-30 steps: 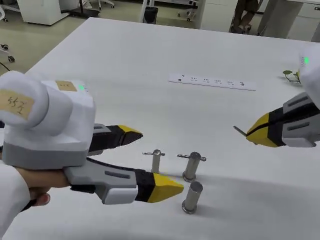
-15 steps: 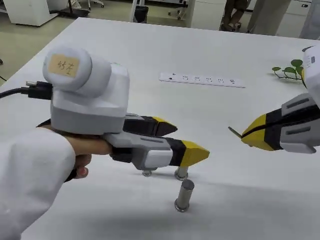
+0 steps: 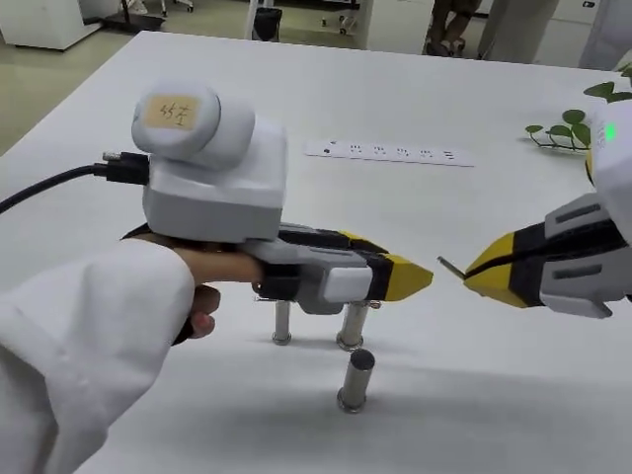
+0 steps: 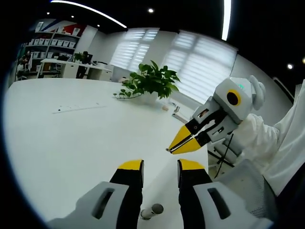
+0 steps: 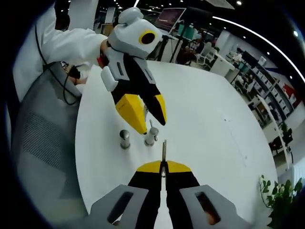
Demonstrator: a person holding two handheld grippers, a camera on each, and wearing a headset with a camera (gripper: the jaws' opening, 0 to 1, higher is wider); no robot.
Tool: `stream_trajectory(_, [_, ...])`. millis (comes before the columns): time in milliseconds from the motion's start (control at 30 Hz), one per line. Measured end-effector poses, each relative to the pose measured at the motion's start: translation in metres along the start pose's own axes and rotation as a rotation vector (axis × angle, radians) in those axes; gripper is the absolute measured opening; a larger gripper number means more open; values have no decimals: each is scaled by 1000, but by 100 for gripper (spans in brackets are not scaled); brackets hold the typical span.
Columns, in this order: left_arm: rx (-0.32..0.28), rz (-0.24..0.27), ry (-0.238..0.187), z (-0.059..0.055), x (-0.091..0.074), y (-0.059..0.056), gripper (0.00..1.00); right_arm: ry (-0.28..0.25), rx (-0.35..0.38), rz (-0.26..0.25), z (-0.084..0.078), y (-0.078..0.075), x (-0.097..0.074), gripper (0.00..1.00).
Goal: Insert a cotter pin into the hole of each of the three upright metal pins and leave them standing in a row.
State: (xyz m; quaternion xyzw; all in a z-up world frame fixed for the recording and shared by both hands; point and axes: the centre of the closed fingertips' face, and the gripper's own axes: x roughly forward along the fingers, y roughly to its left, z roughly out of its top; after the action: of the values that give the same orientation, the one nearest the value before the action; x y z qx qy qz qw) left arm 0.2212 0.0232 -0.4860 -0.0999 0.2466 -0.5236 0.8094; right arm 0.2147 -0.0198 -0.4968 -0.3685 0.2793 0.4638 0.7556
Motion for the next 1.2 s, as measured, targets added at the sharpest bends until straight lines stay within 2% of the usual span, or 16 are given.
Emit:
stream_trajectory(167, [-34, -1, 27, -9, 4, 2, 18, -6, -11, -7, 3, 5, 3, 0])
stream_trajectory(300, [-59, -15, 38, -13, 7, -4, 16, -13, -20, -12, 6, 12, 7, 0])
stream_trajectory(333, [-61, -20, 39, -13, 8, -6, 15, -18, -23, -31, 7, 10, 8, 0])
stream_trajectory(700, [-61, -17, 48, -13, 10, -7, 11, -32, -46, -40, 15, 19, 13, 0])
stream_trajectory(933, [-60, -15, 65, -15, 11, -7, 10, -28, -83, -50, 18, 17, 16, 0])
stream_trajectory(1200, [-64, -12, 63, -14, 10, -5, 8, -23, -105, -62, 21, 16, 16, 0])
